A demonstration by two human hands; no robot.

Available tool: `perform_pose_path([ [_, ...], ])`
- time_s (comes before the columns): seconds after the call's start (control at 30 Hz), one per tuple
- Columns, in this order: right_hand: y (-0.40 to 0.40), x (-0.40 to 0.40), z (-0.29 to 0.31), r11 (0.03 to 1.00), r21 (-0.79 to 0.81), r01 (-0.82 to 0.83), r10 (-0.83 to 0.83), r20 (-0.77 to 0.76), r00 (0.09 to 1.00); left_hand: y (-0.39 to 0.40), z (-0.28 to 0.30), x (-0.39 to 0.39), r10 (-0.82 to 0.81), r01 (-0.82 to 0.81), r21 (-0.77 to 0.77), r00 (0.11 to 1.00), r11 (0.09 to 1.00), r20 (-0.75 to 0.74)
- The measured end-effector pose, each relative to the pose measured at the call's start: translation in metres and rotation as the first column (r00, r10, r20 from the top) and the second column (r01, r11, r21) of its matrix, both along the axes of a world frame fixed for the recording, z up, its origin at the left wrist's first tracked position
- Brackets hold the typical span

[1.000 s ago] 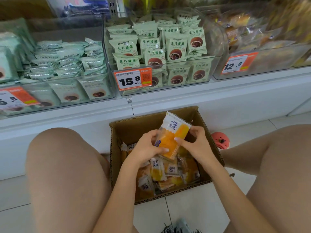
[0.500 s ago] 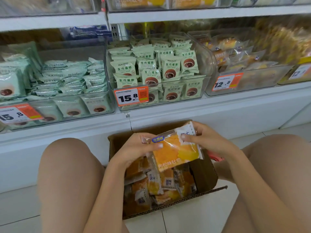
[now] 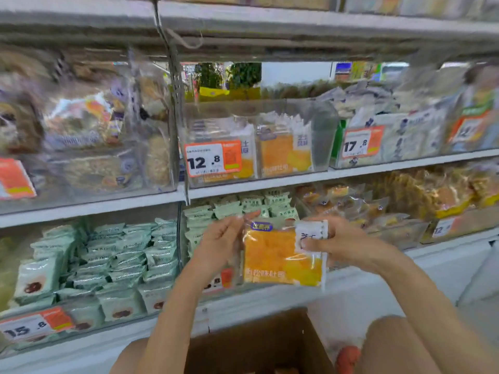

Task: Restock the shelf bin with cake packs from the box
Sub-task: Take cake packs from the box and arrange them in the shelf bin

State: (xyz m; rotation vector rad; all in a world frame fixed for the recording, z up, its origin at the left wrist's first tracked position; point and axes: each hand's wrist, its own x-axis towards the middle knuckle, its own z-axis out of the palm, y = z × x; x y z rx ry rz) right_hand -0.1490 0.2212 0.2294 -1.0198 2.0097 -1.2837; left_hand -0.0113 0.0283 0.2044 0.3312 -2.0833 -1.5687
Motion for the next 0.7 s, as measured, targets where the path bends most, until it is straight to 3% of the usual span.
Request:
perform_pose_path([
  [0.13, 0.001, -0.035, 0.099, 0.985, -0.156, 0.079, -0.117, -0.256, 0.960, -0.012, 0.071, -0.049, 0.160, -0.252, -0.332, 0.947, 0.909, -0.280],
  [0.17, 0.000, -0.046, 0.120, 0.961, -0.239, 0.139, -0.203, -0.266, 0.942, -0.016, 0.086, -0.063, 0.185, -0.320, -0.395, 0.921, 0.861, -0.343],
  [0.23, -0.007, -0.066, 0.157, 0.874, -0.390, 0.289, -0.408, -0.269, 0.872, -0.019, 0.115, -0.093, 0.222, -0.434, -0.591, 0.890, 0.680, -0.397],
  [0.33, -0.033, -0.091, 0.190, 0.784, -0.487, 0.386, -0.608, -0.478, 0.633, -0.016, 0.138, -0.141, 0.170, -0.269, -0.894, 0.960, 0.358, -0.220],
  [0.4, -0.058, -0.104, 0.193, 0.776, -0.470, 0.421, -0.631, -0.600, 0.492, -0.019, 0.134, -0.166, 0.213, -0.106, -0.983, 0.974, 0.153, -0.072],
  [0.43, -0.069, -0.109, 0.191, 0.783, -0.456, 0.423, -0.618, -0.646, 0.448, -0.021, 0.129, -0.172, 0.253, -0.093, -0.991, 0.965, 0.094, -0.066],
  [0.5, -0.087, -0.117, 0.181, 0.813, -0.388, 0.434, -0.555, -0.741, 0.377, -0.024, 0.123, -0.177, 0.286, -0.146, -0.988, 0.950, 0.044, -0.128],
  [0.6, -0.103, -0.131, 0.170, 0.834, -0.242, 0.495, -0.444, -0.828, 0.342, -0.026, 0.121, -0.176, 0.248, -0.185, -0.982, 0.954, 0.038, -0.170],
  [0.7, -0.108, -0.142, 0.174, 0.811, -0.287, 0.509, -0.506, -0.782, 0.364, -0.025, 0.122, -0.174, 0.264, -0.197, -0.980, 0.947, 0.025, -0.184],
])
